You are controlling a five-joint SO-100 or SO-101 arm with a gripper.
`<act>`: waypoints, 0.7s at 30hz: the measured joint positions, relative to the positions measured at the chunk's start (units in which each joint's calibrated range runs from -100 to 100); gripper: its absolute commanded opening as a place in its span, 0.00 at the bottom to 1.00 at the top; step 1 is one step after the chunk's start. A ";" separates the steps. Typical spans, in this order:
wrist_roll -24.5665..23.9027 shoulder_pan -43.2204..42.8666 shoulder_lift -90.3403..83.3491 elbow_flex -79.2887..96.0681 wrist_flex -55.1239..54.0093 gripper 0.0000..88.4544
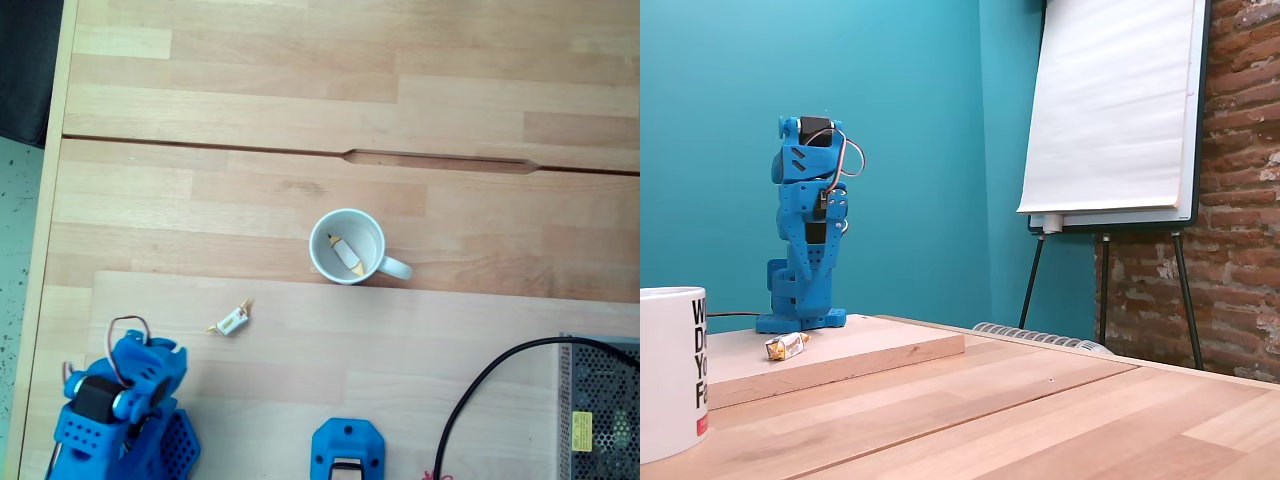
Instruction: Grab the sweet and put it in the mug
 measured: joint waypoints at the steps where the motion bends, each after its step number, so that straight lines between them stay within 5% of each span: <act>1: 0.73 1.55 0.73 0.00 -1.55 0.04; 16: 3.47 13.22 13.08 12.73 -31.65 0.04; 21: 0.39 13.15 12.99 13.90 -34.42 0.05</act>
